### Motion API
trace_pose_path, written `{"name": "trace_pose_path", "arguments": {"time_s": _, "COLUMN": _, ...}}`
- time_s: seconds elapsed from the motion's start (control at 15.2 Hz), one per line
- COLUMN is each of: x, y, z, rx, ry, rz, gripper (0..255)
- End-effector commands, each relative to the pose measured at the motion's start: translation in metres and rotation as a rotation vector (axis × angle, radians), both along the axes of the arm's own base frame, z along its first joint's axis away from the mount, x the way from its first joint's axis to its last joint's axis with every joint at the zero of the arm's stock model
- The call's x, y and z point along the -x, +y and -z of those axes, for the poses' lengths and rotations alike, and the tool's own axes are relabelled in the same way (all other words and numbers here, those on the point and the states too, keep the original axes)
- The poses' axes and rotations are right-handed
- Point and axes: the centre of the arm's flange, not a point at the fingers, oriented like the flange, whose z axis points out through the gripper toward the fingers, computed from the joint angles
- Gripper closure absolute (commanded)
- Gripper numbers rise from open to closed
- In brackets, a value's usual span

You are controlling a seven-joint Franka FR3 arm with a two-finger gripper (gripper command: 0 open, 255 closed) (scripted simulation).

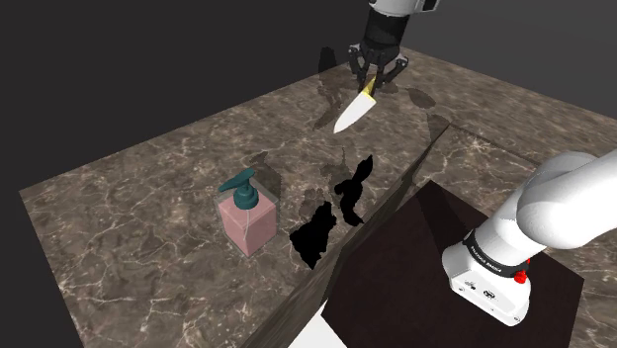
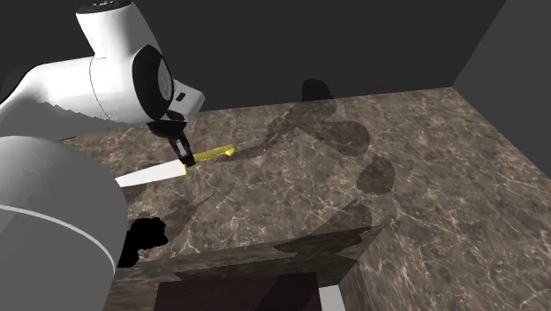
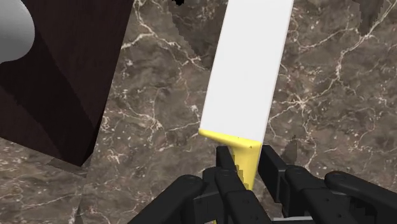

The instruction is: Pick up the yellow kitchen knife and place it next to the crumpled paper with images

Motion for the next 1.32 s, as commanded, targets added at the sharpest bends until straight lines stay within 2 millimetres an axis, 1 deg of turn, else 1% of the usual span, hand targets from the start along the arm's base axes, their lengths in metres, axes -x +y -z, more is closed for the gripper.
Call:
{"name": "trace_pose_path", "arguments": {"time_s": 0.0, "x": 0.0, "y": 0.001, "z": 0.011, "rx": 0.0, "ry": 0.0, "rz": 0.0, "gripper": 255}}
{"name": "trace_pose_path", "arguments": {"time_s": 1.25, "x": 0.0, "y": 0.001, "z": 0.112, "rx": 0.0, "ry": 0.0, "rz": 0.0, "gripper": 255}}
